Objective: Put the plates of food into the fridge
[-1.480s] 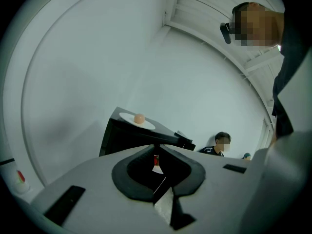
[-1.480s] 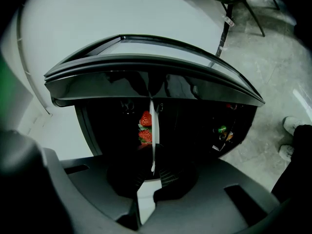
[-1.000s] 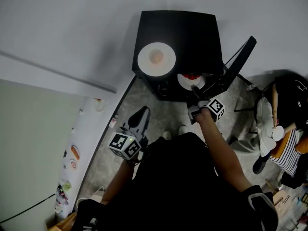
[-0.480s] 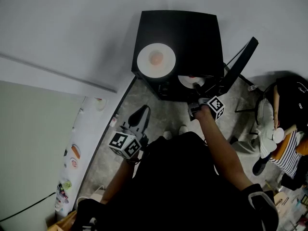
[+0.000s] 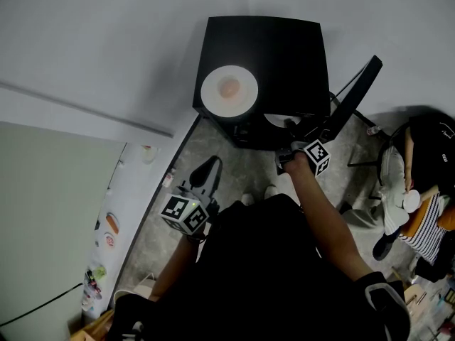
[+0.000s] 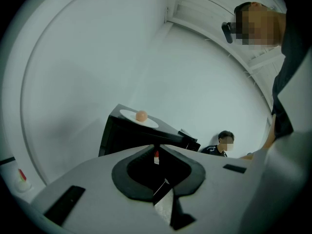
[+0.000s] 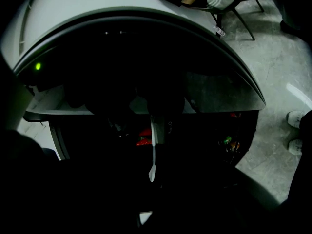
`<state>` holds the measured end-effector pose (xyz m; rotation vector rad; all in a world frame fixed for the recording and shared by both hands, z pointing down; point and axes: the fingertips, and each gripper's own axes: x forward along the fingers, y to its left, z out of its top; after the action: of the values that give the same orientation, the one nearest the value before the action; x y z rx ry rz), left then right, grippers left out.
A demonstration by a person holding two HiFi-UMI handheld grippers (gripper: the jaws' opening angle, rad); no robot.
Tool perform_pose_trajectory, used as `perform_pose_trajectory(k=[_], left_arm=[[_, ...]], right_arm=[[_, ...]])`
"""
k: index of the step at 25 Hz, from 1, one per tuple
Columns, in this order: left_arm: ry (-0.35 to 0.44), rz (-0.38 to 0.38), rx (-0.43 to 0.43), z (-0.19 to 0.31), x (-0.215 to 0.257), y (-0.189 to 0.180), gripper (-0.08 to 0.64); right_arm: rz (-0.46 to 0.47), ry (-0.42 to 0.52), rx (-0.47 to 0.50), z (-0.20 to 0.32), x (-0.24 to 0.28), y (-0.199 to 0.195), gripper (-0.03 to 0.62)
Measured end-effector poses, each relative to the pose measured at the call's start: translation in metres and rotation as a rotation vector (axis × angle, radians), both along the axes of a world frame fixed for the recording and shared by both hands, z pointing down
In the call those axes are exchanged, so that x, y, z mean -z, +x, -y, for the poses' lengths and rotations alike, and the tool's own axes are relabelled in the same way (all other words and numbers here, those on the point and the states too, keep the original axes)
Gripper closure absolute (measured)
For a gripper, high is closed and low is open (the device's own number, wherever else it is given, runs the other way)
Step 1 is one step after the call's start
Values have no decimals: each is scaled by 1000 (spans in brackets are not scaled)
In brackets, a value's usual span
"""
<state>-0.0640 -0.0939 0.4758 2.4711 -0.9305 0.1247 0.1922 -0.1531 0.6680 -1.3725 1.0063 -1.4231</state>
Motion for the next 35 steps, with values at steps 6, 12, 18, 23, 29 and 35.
perform_pose_trajectory(k=[6,12,18,23,29,35], left_arm=[[1,-1,-1,-3,2,4,520],[-3,-5,-2,-8,2,5,520],[-4,-18,-12,-16,2,9,520],[-14,-62,-13,-24,5,9,520],[-11,-56,-22,-32,2,10,520],[-10,-71,-14,-37,1,7,520]], right_arm=[[7,1,-3,-1,3,1,557],[-17,4,8,-7,8,2,480],[-66,-24,50,-15,11,-1,440],[-186,3,151,-29,23,-13,439],[-290,30,253,-49,32,-23,439],[-361,94,318,-61,53,-32,442]])
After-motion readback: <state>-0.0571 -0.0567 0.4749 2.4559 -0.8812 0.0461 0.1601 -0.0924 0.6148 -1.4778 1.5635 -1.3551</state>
